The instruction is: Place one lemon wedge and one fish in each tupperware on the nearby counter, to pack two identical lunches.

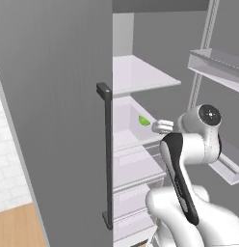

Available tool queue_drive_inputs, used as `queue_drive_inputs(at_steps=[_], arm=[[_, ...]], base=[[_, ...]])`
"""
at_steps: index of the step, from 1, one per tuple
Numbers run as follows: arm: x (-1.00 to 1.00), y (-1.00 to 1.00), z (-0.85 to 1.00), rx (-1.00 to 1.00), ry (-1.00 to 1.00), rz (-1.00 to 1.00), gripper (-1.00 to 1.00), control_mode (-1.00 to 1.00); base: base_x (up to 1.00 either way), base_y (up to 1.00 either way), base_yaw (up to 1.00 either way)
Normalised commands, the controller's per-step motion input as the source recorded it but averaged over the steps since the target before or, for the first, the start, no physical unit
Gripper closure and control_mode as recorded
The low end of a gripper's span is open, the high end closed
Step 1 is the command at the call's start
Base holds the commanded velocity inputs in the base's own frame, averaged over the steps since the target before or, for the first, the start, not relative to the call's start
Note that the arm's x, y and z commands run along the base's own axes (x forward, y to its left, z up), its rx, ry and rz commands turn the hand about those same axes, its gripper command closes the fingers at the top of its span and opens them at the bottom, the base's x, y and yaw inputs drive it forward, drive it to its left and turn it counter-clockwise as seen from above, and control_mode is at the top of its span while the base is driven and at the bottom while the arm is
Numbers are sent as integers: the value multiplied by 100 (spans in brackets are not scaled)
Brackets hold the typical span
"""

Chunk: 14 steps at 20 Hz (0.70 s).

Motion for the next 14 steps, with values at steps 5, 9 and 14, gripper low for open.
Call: queue_drive_inputs(at_steps=[5,9,14], arm=[[71,38,-1,-3,6,0,-100,-100],[62,14,0,-1,6,0,-100,-100],[19,0,-19,-3,0,17,-100,-100]], base=[[0,0,0],[0,0,0],[0,0,0]])
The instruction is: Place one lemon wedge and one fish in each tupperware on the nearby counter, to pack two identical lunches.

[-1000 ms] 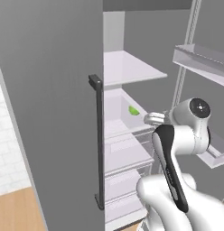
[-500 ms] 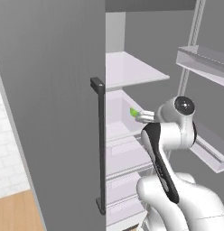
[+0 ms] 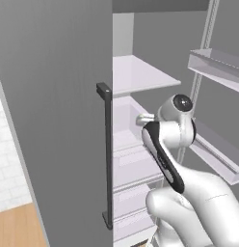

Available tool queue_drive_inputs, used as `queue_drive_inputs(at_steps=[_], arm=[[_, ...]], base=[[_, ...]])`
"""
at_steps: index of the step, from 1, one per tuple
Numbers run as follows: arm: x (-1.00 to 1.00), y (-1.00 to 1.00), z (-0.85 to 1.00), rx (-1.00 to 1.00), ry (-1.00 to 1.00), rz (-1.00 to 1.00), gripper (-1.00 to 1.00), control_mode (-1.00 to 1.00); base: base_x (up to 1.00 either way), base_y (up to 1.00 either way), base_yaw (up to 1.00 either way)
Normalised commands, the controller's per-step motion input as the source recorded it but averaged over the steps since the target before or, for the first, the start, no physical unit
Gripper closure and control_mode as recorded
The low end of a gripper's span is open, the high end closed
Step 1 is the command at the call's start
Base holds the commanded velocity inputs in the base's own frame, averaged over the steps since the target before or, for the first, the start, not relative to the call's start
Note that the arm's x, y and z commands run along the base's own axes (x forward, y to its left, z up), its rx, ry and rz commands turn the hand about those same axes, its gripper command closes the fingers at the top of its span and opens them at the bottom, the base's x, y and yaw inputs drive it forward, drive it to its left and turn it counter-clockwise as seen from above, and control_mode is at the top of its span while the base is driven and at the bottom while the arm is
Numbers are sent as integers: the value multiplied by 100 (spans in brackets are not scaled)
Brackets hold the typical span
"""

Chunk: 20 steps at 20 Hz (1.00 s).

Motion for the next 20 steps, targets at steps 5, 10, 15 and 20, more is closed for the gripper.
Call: queue_drive_inputs(at_steps=[5,10,15,20], arm=[[12,0,-35,-5,-7,19,-100,-100],[33,0,-29,-3,-7,6,-100,-100],[49,0,-8,-8,4,1,-100,-100],[46,0,0,-7,9,3,-100,-100]], base=[[0,0,0],[0,0,0],[0,0,0],[0,0,0]])
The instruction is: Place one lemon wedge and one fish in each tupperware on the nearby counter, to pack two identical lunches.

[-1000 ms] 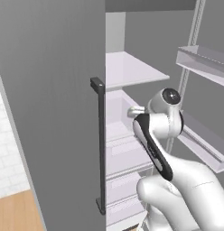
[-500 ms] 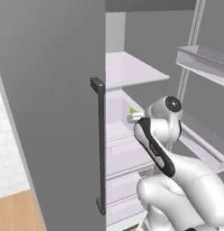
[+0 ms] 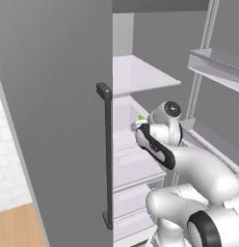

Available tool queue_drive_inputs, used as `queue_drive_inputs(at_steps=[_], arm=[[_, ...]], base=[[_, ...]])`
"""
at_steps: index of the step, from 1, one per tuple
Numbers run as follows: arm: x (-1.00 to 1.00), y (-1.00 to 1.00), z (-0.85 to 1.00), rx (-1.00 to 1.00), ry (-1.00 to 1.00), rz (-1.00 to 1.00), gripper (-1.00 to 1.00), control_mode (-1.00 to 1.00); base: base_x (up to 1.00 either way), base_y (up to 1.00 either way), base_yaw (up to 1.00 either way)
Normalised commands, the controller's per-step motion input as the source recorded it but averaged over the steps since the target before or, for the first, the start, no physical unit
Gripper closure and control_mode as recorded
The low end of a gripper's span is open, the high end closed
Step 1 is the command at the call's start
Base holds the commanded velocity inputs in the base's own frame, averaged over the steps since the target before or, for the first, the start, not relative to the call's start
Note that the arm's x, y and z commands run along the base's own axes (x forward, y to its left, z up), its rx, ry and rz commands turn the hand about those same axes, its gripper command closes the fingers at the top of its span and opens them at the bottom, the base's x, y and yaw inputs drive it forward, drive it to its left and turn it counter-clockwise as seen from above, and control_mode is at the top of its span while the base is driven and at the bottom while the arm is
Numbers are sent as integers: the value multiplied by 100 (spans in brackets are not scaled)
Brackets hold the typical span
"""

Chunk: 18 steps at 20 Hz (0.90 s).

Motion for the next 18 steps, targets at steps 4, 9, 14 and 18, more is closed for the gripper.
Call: queue_drive_inputs(at_steps=[4,9,14,18], arm=[[30,-1,-5,-5,1,6,-100,-100],[17,0,-22,-10,1,4,-100,-100],[18,0,-31,-11,0,5,-100,-100],[19,0,-10,-6,3,5,-100,-100]], base=[[0,0,0],[0,0,0],[0,0,0],[0,0,0]])
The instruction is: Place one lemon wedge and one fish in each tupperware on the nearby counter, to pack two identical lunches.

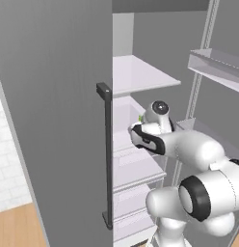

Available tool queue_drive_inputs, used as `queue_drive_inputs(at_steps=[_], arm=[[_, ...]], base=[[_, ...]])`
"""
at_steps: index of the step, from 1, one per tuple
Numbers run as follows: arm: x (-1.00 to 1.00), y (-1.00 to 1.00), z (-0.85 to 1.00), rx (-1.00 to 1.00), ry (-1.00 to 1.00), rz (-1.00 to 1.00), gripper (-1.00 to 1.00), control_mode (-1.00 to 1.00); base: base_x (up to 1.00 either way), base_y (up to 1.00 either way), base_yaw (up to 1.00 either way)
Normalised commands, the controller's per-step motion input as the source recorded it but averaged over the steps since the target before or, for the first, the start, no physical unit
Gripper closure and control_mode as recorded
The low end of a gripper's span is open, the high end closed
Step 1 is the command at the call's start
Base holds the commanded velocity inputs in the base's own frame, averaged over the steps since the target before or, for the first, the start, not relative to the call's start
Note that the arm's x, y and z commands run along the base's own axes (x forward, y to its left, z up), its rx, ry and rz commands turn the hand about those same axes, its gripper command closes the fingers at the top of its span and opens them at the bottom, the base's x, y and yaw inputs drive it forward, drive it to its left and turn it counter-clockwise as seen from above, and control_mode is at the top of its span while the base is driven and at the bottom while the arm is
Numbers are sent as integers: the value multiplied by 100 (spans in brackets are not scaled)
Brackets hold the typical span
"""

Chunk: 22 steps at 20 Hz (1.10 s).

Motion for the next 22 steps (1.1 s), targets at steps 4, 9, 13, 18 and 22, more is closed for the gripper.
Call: queue_drive_inputs(at_steps=[4,9,13,18,22], arm=[[21,0,0,-3,15,6,-100,-100],[32,-4,-1,-5,17,5,-100,-100],[42,-12,-15,-8,11,5,-100,-100],[37,-30,-26,-6,7,4,-100,-100],[43,-18,-45,-8,3,4,-100,-100]], base=[[0,0,0],[0,0,0],[0,0,0],[0,0,0],[0,0,0]])
